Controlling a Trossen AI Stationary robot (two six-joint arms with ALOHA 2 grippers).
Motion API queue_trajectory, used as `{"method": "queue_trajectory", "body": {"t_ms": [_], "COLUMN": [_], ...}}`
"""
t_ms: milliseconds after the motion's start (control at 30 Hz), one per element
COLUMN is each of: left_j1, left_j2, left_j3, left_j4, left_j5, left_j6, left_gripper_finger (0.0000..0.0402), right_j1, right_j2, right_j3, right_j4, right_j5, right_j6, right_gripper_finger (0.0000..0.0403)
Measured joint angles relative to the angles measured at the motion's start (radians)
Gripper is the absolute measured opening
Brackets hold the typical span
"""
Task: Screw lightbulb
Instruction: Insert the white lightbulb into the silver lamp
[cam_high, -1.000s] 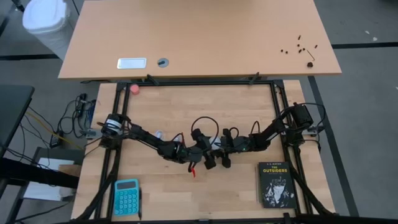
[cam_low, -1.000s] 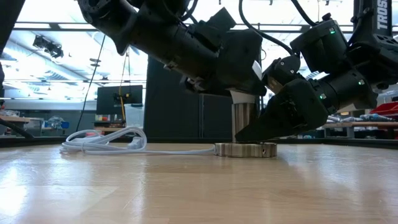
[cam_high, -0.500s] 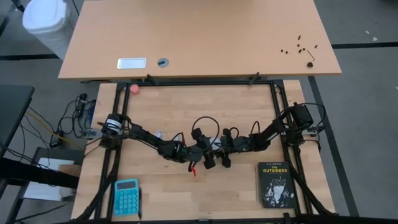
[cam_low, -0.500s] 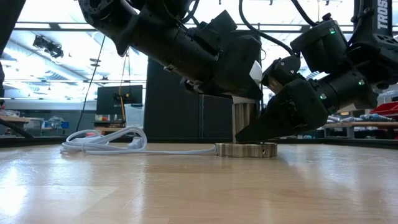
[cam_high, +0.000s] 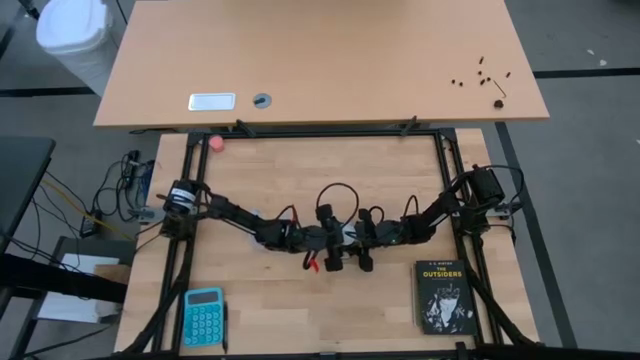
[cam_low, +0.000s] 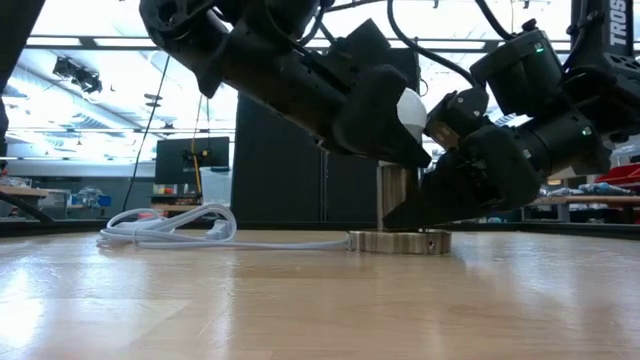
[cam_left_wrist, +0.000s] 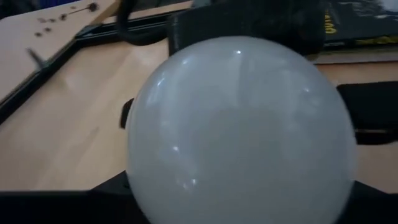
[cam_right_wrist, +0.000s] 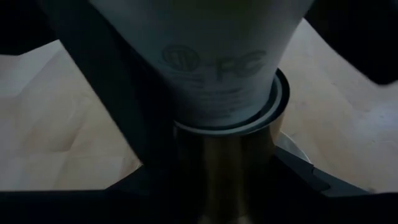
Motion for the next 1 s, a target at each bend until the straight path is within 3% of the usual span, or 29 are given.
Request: {"method": "queue_trajectory", "body": {"t_ms": [267,467,733,1000], "left_j1": [0.034,0.052,0.048,0.036], "left_j2": [-0.001,-0.001,-0.004,-0.071], "left_j3": [0.0,0.0,0.004,0.003], "left_j4": [0.001,-0.007,-0.028,-0.203], "left_j5": [0.199,0.284,0.246,0.223], "left_j6": [0.046,0.112,0.062,-0.047], "left_gripper_finger": [0.0228,0.0228,0.0253,0.0304], "right_j1": [0.012,0.016,0.015,0.01], "right_j2": [0.001,0.001,0.001,0.002], "right_j3": [0.0,0.0,0.003,0.005], "right_j4": [0.0,0.0,-0.004,-0.011], "right_j5": [-0.006,-0.005,-0.003,0.017], "right_j6": [-0.001,-0.001,0.011,0.018], "right_gripper_finger": [0.0199,0.0199,0.0199,0.0199]}}
